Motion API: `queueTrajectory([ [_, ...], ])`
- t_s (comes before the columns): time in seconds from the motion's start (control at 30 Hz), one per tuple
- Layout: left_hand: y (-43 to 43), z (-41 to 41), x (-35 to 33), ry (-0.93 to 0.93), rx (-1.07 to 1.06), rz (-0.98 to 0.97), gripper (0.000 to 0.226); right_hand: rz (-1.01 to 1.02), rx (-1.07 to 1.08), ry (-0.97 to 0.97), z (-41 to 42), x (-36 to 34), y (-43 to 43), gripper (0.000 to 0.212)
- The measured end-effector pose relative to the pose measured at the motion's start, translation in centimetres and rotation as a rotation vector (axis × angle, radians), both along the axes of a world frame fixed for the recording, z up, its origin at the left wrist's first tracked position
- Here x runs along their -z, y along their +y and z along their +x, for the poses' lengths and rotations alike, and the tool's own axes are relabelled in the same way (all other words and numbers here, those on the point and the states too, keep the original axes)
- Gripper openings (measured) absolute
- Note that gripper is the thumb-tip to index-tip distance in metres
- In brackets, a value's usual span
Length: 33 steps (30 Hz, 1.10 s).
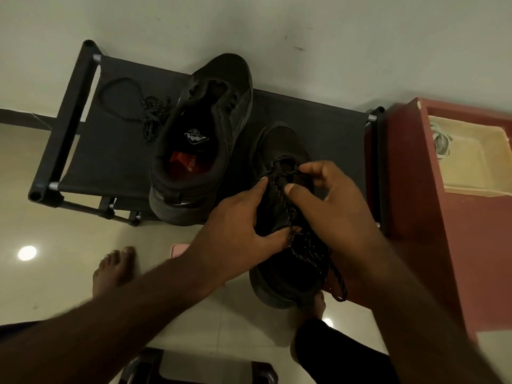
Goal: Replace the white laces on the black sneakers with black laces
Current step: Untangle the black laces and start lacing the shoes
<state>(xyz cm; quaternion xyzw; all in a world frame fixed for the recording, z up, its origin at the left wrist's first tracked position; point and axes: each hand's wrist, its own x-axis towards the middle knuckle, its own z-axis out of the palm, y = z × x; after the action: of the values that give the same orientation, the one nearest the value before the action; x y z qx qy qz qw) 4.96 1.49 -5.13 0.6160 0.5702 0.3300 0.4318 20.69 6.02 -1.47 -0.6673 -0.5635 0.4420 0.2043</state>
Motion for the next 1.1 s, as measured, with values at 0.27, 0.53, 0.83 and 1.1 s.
queueTrajectory([
  [0.27,0.2,-0.4,-1.8,-0.341,-0.036,0.13,0.03,0.031,-0.092,-0.101,-0.1,0.2,0.2,0.037],
  [0.53,-1.7,-4.1,-5.9,-0.597,-0.189,0.099,0.034,0.069,0.064,0.028,0.3,0.6,0.7,0.019],
  [0.83,-2.6,-4.1,-4.1,0.943,0.726,-0.543,0.03,0.101,0.12,0.081,0.2,1.2,0.8,0.015],
  [1.1,0.6,-1.7,-3.6,0.419,-0.069,0.008,0.041,0.075,0.092,0.082,-0.1,1.4,0.7,0.011],
])
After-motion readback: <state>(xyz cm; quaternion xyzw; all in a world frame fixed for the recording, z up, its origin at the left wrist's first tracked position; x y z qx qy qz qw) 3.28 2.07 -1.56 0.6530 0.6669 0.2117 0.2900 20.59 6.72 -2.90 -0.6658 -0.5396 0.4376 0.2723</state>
